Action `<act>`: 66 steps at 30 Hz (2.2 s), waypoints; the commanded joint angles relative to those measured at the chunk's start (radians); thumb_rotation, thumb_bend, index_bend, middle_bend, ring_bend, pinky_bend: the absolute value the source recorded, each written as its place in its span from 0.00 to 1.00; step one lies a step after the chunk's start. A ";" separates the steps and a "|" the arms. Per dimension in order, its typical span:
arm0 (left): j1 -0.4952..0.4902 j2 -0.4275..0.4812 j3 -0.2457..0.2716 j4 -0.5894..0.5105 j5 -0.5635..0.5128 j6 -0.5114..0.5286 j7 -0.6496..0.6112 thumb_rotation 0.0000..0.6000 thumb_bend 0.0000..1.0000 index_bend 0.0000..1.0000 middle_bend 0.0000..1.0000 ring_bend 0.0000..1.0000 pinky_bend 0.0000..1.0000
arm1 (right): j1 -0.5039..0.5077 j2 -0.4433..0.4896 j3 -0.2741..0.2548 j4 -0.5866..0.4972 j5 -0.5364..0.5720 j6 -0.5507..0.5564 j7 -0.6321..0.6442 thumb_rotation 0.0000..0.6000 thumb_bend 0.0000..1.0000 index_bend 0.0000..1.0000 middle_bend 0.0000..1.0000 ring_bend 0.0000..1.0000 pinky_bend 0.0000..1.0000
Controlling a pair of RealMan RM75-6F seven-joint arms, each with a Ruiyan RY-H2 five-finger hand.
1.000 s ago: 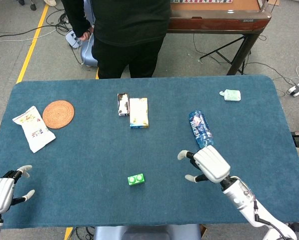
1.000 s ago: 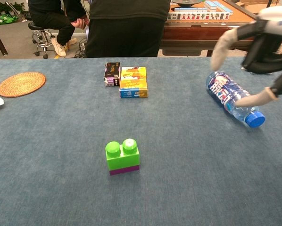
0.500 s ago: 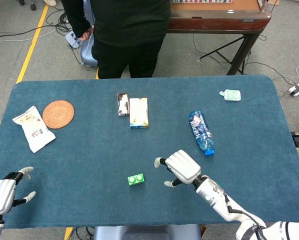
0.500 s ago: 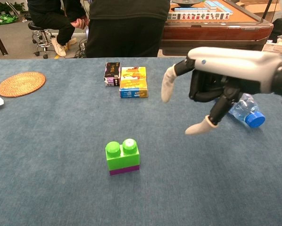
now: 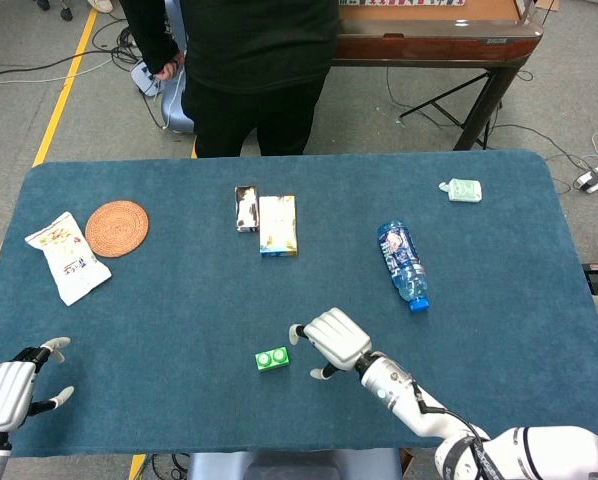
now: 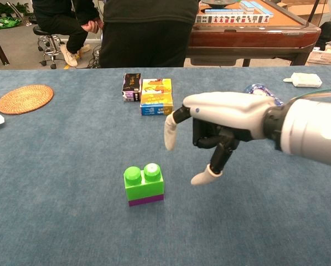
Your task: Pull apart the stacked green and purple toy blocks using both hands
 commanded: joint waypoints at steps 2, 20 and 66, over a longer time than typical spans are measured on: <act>0.001 -0.006 0.002 0.006 0.001 -0.001 -0.003 1.00 0.12 0.34 0.44 0.41 0.66 | 0.033 -0.048 0.001 0.032 0.046 0.014 -0.035 1.00 0.00 0.40 1.00 1.00 1.00; 0.009 -0.023 0.011 0.043 0.004 -0.001 -0.002 1.00 0.12 0.34 0.44 0.42 0.66 | 0.144 -0.163 0.008 0.107 0.228 0.035 -0.122 1.00 0.00 0.40 1.00 1.00 1.00; -0.115 0.040 -0.078 -0.239 -0.076 -0.163 -0.110 1.00 0.12 0.31 0.51 0.61 0.93 | 0.184 0.215 0.090 -0.130 0.326 0.041 0.069 1.00 0.47 0.65 1.00 1.00 1.00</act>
